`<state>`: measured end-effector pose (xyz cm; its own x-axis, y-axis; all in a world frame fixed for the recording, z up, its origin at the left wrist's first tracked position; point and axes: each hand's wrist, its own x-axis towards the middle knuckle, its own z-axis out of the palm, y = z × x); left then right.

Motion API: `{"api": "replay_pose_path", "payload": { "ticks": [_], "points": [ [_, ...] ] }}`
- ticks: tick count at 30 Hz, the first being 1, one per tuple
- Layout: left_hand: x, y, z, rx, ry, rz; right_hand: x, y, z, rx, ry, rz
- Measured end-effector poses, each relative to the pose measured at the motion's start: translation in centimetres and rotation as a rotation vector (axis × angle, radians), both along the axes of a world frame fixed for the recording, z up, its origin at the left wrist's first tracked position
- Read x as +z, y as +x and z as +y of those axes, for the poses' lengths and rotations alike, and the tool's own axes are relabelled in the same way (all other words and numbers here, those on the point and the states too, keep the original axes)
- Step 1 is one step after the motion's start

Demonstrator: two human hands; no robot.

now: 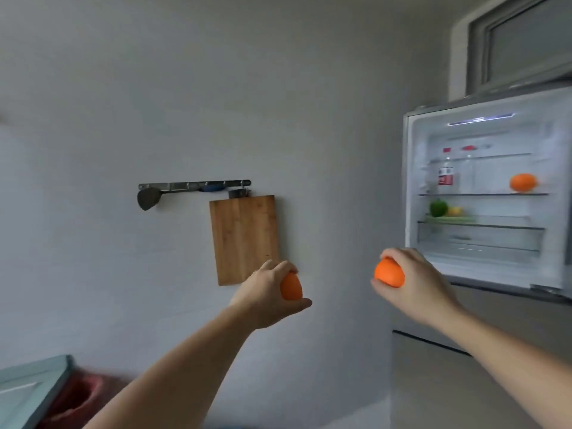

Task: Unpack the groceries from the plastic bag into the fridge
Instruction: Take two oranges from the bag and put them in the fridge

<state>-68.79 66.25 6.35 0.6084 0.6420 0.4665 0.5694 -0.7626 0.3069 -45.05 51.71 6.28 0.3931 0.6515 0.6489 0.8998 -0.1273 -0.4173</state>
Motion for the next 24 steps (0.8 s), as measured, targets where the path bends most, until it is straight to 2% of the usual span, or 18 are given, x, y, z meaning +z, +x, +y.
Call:
{"api": "replay_pose_path", "payload": {
  "ticks": [5,11,18,24],
  "points": [
    [-1.1,8.4,1.7,-0.187,-0.057,-0.029,-0.6,6.0,-2.1,-0.216,-0.017,0.030],
    [-0.4,15.0,6.4,-0.374,-0.028,-0.005,0.1,9.1,-0.2,-0.412,-0.044,0.029],
    [1.5,22.8,11.5,-0.572,-0.020,-0.034,3.0,11.1,3.3,-0.562,0.041,0.008],
    [2.0,30.4,12.3,-0.685,-0.030,-0.070,3.5,15.8,3.5,-0.656,0.000,-0.038]
  ]
}}
